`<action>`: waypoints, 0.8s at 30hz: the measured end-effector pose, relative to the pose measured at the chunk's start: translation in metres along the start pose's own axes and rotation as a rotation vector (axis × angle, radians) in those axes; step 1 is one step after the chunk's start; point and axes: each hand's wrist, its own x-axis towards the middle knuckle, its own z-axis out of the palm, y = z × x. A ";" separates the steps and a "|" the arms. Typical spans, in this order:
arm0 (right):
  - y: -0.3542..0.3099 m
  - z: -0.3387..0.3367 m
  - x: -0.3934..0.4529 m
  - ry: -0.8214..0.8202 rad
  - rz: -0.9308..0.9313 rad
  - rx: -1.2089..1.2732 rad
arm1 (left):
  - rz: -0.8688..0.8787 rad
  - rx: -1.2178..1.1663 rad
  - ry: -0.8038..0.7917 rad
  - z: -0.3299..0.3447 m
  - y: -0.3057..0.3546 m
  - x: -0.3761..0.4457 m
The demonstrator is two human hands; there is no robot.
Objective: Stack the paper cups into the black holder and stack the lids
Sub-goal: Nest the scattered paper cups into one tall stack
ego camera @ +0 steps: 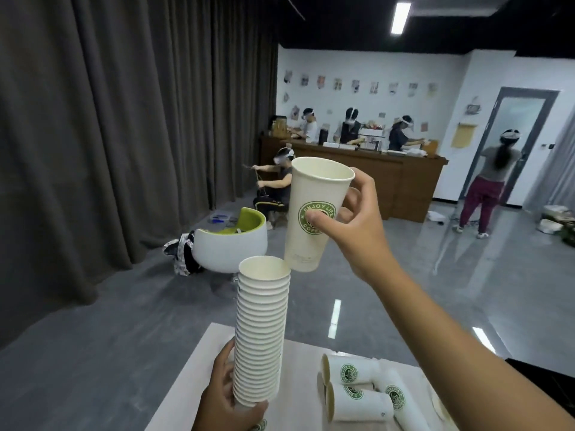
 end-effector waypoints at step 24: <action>0.011 -0.005 -0.077 -0.264 0.107 -0.103 | 0.059 -0.068 -0.105 0.027 0.019 -0.042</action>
